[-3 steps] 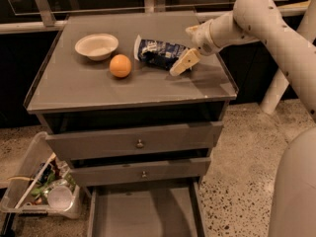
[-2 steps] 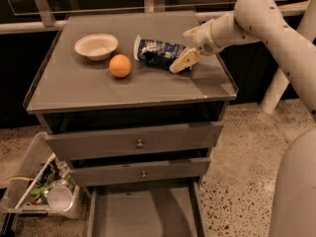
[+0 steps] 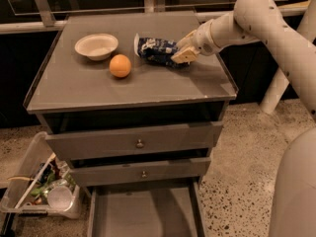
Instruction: Place blue chip bag into bottom drawer
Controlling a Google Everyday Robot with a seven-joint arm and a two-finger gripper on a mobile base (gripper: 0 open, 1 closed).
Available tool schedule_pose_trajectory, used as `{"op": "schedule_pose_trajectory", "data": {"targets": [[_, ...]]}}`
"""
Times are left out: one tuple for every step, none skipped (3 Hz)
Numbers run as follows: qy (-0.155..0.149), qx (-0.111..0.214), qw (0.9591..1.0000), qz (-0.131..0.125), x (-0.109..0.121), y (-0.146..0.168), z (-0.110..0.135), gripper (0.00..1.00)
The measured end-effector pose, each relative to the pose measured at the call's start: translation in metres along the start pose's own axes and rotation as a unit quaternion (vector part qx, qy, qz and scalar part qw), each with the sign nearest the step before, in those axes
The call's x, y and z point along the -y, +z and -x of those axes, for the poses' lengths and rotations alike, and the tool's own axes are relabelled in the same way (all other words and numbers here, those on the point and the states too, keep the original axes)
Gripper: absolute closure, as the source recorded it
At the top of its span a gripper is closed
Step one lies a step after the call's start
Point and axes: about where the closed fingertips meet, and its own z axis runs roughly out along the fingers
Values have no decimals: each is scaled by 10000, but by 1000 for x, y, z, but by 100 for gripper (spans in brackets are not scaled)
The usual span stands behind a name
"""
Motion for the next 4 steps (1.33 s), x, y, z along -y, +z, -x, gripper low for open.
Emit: {"op": "schedule_pose_trajectory", "data": {"targets": [[0,0,10000,0,0,0,0,87],[-2,-1,10000,6,0,0,0,100],[20,50,10000,32,-7,-4,3,100],[-42,107,9999,87,-23,-21,12,100]]}}
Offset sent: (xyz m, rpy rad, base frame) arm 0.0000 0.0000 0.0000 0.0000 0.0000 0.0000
